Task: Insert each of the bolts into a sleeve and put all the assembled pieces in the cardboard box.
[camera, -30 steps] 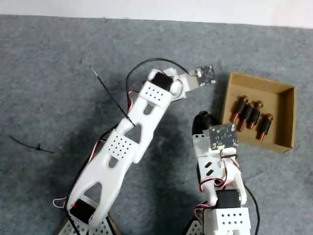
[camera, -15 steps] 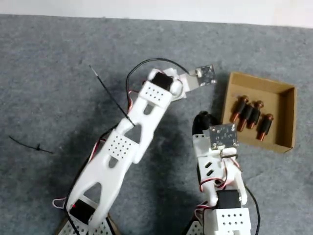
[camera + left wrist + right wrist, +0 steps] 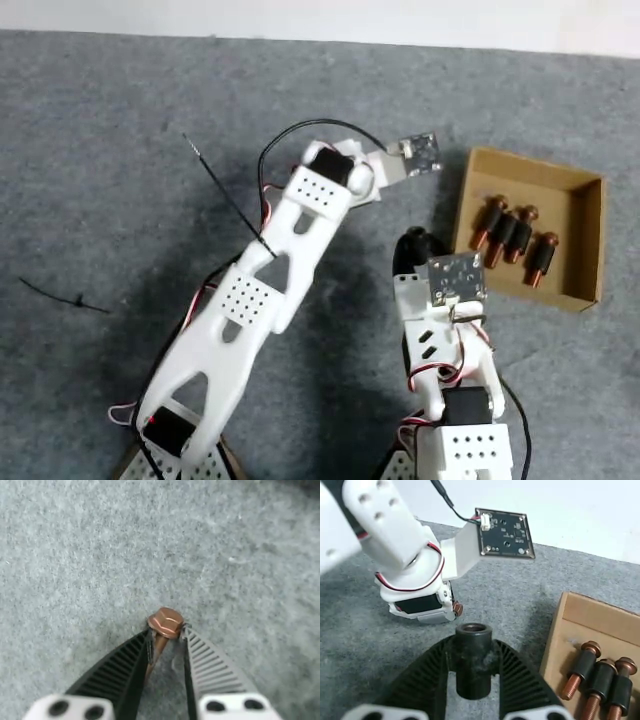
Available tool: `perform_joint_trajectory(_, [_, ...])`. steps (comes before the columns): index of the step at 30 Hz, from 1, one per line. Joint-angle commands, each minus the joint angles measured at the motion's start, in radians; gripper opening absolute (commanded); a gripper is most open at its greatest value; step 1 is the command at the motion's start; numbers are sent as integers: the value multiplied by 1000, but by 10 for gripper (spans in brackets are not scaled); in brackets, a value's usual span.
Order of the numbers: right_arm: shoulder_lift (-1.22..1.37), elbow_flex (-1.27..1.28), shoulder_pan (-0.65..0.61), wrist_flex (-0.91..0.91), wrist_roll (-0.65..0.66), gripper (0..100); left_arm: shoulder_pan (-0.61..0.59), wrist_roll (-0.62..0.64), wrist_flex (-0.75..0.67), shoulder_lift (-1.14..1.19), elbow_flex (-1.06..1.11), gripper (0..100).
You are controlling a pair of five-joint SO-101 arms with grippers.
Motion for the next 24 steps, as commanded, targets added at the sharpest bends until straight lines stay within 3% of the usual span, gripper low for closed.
perform_joint_trajectory(1, [-10,91,61,-1,-5,6,-28,-2,20,15,-1,98])
perform_joint_trajectory(5, [-10,91,133,-1,-40,6,-41,-2,17,59,-10,95])
perform_joint_trajectory(16, [-10,91,136,-1,-57,6,-41,-2,43,53,-15,63])
perform_joint_trajectory(24, [-10,91,131,-1,-57,6,-59,63,89,64,-166,63])
